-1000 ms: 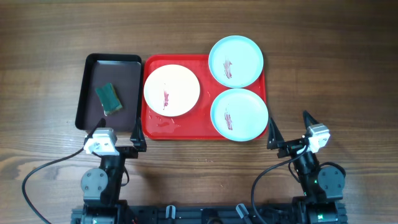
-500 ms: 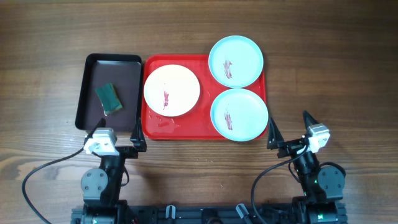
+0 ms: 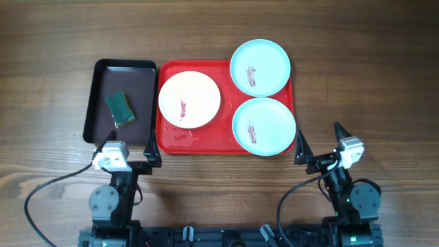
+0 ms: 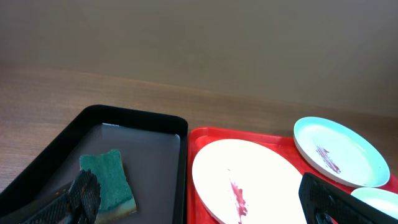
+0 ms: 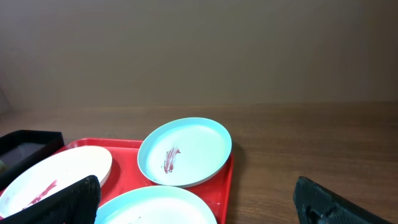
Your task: Clean dirty plates on tray and stack at the side
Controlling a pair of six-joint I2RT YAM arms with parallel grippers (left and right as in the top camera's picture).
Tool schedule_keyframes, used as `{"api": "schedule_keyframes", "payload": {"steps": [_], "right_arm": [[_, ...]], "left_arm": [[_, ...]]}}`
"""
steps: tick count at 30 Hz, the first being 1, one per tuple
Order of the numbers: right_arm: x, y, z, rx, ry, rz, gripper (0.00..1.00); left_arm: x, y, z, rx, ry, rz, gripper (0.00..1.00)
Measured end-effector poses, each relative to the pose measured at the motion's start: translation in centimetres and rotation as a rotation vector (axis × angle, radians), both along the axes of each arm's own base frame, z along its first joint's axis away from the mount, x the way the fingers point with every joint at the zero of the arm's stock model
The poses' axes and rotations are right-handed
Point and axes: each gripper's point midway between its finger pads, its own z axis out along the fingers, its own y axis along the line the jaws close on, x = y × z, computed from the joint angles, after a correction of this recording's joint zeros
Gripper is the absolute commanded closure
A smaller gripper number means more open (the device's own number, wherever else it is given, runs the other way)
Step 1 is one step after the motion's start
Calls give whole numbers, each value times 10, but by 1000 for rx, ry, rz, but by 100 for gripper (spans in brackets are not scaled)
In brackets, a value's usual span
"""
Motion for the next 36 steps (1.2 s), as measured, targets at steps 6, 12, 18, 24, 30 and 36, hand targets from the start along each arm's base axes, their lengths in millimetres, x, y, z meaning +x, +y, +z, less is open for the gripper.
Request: {"api": "schedule_keyframes", "payload": {"steps": [6, 12, 18, 24, 30, 36], "right_arm": [[0, 0, 0, 0, 0, 0, 0], [0, 0, 0, 0, 0, 0, 0], [0, -1, 0, 0, 0, -3, 0], [0, 0, 6, 51, -11, -2, 0], [-2, 6, 13, 112, -24, 39, 0], [-4, 13, 14, 125, -21, 83, 0]], "left_arm": [[0, 0, 0, 0, 0, 0, 0], [0, 0, 0, 0, 0, 0, 0], [0, -1, 0, -8, 0, -5, 0], [0, -6, 1, -66, 3, -31, 0], [-2, -15, 4, -105, 4, -80, 0], [-6, -18, 20, -117, 3, -96, 0]]}}
